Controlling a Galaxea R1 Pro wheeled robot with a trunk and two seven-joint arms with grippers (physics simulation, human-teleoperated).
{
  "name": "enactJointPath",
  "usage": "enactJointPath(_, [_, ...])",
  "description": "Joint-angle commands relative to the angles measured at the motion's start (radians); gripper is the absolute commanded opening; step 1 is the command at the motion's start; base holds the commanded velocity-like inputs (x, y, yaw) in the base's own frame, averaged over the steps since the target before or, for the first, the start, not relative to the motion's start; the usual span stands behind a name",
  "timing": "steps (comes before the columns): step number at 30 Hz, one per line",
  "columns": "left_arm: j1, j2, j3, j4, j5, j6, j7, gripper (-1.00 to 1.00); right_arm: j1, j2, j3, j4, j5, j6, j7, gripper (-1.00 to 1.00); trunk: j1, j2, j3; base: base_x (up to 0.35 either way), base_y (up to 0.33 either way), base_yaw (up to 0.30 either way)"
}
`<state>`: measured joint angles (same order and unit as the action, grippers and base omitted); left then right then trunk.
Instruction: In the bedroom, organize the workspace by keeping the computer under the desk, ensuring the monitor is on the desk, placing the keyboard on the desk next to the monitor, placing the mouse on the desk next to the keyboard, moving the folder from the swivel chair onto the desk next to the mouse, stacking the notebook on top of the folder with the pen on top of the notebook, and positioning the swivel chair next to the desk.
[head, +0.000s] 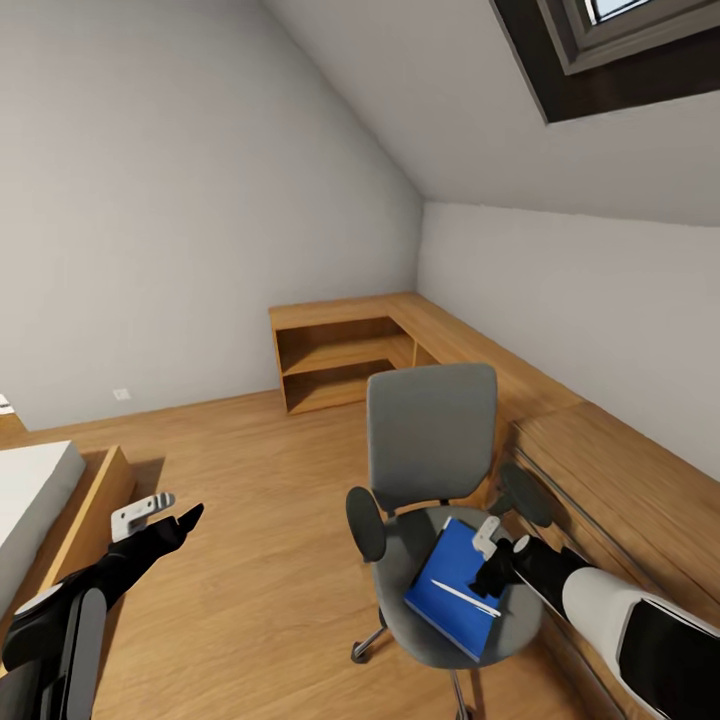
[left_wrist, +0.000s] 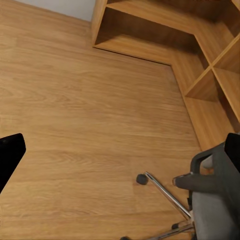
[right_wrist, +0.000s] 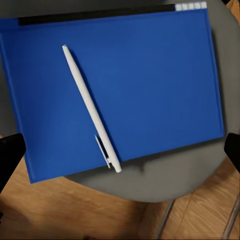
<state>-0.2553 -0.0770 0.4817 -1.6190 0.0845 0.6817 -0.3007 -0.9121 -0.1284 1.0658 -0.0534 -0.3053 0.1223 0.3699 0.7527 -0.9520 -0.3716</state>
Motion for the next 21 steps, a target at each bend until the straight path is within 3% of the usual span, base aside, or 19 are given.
enactJointPath(1, [-0.001, -0.001, 0.003, -0.001, 0.009, 0.009, -0.001, 1.00, -0.001, 0.000, 0.007, 0.001, -0.010, 0.008, 0.002, 1.00, 0.004, -0.008, -0.004, 0.000, 0.000, 0.000])
enactJointPath(21, [-0.002, -0.004, 0.006, -0.001, 0.008, 0.009, -0.001, 1.00, 0.015, 0.006, 0.011, 0.020, 0.043, 0.011, 0.003, 1.00, 0.081, -0.148, -0.067, 0.000, 0.000, 0.000])
